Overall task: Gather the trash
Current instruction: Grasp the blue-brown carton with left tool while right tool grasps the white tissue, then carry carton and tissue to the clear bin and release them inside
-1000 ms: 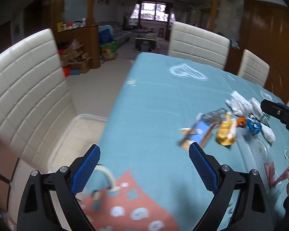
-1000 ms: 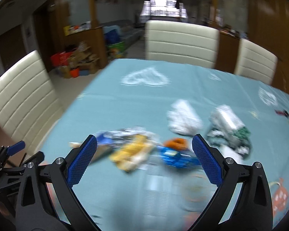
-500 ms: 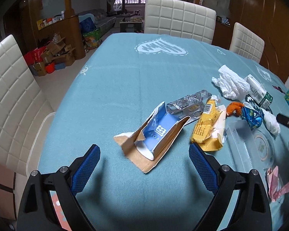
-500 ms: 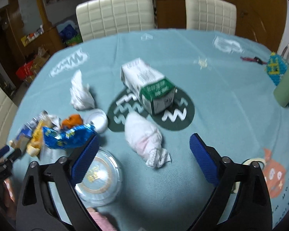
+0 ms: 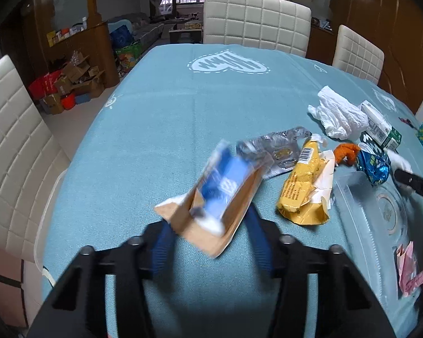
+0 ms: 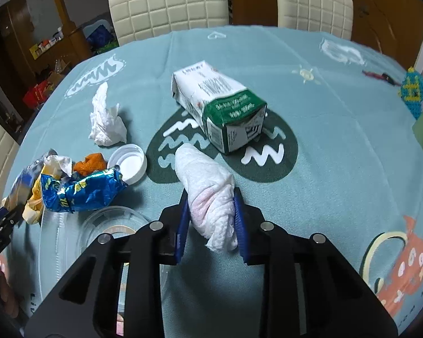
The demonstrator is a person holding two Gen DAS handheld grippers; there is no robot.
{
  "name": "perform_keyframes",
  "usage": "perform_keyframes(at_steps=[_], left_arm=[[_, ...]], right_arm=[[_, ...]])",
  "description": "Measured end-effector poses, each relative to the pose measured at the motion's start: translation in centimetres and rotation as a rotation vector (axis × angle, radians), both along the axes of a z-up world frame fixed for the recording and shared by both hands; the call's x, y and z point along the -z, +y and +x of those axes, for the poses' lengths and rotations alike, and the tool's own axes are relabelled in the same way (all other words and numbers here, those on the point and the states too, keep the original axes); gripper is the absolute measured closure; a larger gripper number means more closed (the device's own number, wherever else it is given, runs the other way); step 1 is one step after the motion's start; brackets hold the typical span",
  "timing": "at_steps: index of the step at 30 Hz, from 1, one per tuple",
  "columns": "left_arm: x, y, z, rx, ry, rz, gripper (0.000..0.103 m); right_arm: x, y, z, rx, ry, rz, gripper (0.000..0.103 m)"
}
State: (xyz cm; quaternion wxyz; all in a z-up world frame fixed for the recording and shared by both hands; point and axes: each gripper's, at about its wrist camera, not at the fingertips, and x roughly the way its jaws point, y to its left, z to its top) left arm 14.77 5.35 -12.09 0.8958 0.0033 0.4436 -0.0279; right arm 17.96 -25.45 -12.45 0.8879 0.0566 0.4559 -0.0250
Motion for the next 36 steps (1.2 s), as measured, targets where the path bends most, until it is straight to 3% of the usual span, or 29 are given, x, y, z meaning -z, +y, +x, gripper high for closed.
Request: perform_keyframes(at_steps=[10, 19, 36], left_arm=[[-1.8, 0.2, -2.2, 0.021, -0.073, 0.006, 0.070], [-3.7, 2.8, -4.3, -0.011, -0.130, -0.007, 0.070], [-3.9, 13.1, -7.2, -0.200, -0.160, -0.020, 0.070]], right_arm=[[-3.6, 2.4, -1.5, -0.043, -0.078, 0.006, 0.072], [-6.3, 7.5, -2.8, -0.148, -0.123, 0.006, 0.072], [-7.3, 23.8, -2.6, -0.468, -0.133, -0.021, 0.072]])
